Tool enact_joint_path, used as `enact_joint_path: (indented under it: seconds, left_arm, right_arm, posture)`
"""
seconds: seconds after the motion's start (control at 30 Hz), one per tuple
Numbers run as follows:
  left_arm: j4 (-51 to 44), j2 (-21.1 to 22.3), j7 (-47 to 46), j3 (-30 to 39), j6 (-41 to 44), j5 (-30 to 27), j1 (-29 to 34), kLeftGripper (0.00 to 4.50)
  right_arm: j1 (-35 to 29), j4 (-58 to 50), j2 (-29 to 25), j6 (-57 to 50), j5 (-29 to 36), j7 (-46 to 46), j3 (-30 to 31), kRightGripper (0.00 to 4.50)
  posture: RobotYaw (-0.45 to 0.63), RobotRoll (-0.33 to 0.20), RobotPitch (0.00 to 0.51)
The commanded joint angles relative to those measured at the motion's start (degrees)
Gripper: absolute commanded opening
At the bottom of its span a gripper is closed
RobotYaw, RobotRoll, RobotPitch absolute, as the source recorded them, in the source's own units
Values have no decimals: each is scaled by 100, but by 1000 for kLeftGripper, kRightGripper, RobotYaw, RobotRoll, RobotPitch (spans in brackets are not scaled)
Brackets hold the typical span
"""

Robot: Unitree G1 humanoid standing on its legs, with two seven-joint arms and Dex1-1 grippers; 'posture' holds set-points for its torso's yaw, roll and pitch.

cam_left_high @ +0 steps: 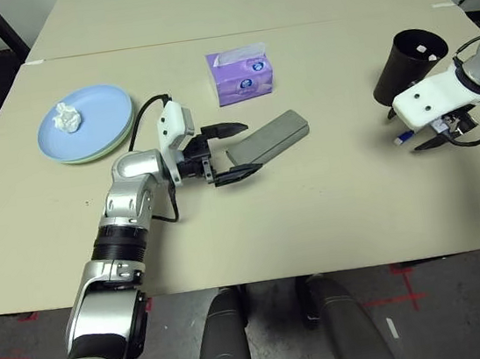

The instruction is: Organize and tidy the items on the table.

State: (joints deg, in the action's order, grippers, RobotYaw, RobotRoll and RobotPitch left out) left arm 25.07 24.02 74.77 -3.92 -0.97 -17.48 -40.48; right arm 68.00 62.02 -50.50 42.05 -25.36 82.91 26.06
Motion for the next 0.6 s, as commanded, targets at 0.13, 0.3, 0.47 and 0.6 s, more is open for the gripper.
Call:
enact_joint_path:
  seconds: [0.13, 0.3, 0.47, 0.6]
  left_arm:
    - [-224, 112, -29, -86, 116, 71, 114, 4500]
    - [-295, 129, -74, -77, 161, 48, 145, 4500]
    - [-319, 124, -107, -74, 183, 36, 147, 4500]
    - [-337, 123, -135, -67, 198, 28, 139, 4500]
  right_arm:
    - [160, 293, 98, 251, -247, -136, 141, 4464]
    - [194, 411, 150, 354, -392, -242, 200, 4464]
    - [241, 483, 132, 451, -646, -339, 341, 4464]
    - [302, 583, 123, 475, -782, -438, 391, 4464]
  posture:
    - [146, 0, 249]
    - [151, 0, 251]
    - [157, 0, 252]
    - [160, 0, 251]
